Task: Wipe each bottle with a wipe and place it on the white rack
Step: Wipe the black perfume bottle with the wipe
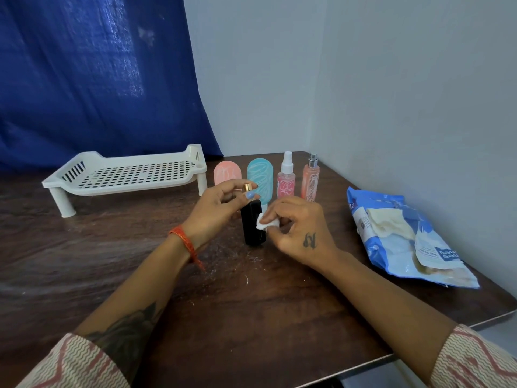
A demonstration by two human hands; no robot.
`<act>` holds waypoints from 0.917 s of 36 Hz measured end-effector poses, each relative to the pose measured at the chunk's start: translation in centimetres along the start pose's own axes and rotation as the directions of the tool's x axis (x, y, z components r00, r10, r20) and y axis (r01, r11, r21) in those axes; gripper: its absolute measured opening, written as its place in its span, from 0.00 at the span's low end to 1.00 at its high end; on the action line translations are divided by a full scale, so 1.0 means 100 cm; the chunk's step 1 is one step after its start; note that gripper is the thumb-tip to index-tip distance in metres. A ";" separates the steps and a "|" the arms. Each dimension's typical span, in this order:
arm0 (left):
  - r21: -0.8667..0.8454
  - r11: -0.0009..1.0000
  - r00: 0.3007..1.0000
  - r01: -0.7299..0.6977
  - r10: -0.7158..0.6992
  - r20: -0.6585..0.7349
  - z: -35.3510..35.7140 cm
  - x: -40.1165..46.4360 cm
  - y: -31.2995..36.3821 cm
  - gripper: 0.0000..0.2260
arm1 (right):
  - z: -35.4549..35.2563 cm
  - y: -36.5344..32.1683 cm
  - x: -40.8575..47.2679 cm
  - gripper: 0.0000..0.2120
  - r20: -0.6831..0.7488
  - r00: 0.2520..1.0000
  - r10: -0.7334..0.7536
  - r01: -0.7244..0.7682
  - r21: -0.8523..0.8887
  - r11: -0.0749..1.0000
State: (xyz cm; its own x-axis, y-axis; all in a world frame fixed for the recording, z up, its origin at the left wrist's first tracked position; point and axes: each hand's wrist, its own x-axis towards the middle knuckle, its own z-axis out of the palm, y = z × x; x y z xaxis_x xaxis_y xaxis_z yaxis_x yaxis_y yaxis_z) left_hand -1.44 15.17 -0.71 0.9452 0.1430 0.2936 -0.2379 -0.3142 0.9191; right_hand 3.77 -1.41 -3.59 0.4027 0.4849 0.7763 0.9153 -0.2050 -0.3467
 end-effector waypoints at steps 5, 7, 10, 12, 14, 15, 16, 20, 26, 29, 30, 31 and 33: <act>-0.006 1.000 1.000 0.002 -0.002 -0.003 0.000 0.000 0.000 0.08 | 0.000 0.000 0.002 0.05 -0.020 1.000 -0.010 0.009 -0.009 1.000; -0.012 1.000 1.000 0.006 -0.006 -0.001 0.000 0.000 -0.001 0.08 | 0.000 -0.001 0.002 0.06 -0.012 0.999 -0.037 0.037 0.002 0.999; -0.005 1.000 1.000 0.004 -0.004 -0.001 0.000 0.000 -0.001 0.08 | -0.001 -0.004 0.001 0.06 0.030 0.999 -0.043 0.042 0.029 0.999; 0.005 1.000 1.000 0.002 -0.002 -0.001 0.000 0.000 -0.001 0.08 | -0.001 -0.004 0.000 0.05 0.066 0.998 -0.023 0.020 0.033 0.999; 0.005 1.000 1.000 0.005 -0.005 0.000 0.000 0.000 0.000 0.08 | 0.000 -0.002 0.000 0.05 0.076 0.997 -0.001 -0.001 0.026 1.000; 0.005 1.000 1.000 0.005 -0.005 -0.001 0.000 0.000 0.000 0.08 | 0.000 -0.001 0.000 0.05 0.068 0.998 0.011 -0.012 0.013 1.000; 0.007 1.000 1.000 0.005 -0.005 -0.004 0.000 0.000 -0.001 0.08 | 0.001 0.000 -0.001 0.05 0.054 0.998 0.023 -0.023 -0.004 1.000; 0.013 1.000 1.000 0.005 -0.005 -0.008 -0.001 0.001 -0.001 0.08 | 0.001 0.001 0.000 0.06 0.005 1.000 0.025 -0.025 -0.046 0.999; 0.006 1.000 1.000 -0.010 0.010 -0.001 -0.001 0.001 -0.003 0.08 | -0.001 -0.004 0.001 0.06 0.084 0.995 -0.055 0.053 0.022 0.998; 0.005 1.000 1.000 -0.015 0.015 0.014 0.000 0.002 -0.003 0.08 | -0.001 -0.004 0.000 0.07 0.155 0.986 -0.053 0.048 0.038 0.998; 0.005 1.000 1.000 -0.015 0.015 0.021 0.000 0.002 -0.002 0.08 | -0.001 -0.003 0.000 0.08 0.180 0.983 -0.048 0.043 0.035 0.998; 0.005 1.000 1.000 -0.017 0.017 0.026 0.000 0.002 -0.002 0.08 | -0.001 -0.003 0.000 0.08 0.197 0.980 -0.040 0.035 0.029 0.999; 0.006 1.000 0.999 -0.025 0.025 0.030 0.000 0.001 -0.002 0.07 | -0.001 -0.003 -0.001 0.08 0.211 0.977 -0.017 0.015 0.013 1.000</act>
State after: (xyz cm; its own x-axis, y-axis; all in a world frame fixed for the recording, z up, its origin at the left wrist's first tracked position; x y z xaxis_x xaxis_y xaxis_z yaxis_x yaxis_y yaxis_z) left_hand -1.31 15.26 -0.82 0.9452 0.1073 0.3083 -0.2600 -0.3235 0.9098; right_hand 3.48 -1.51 -3.49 0.3761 0.6571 0.6533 0.9209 -0.1869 -0.3422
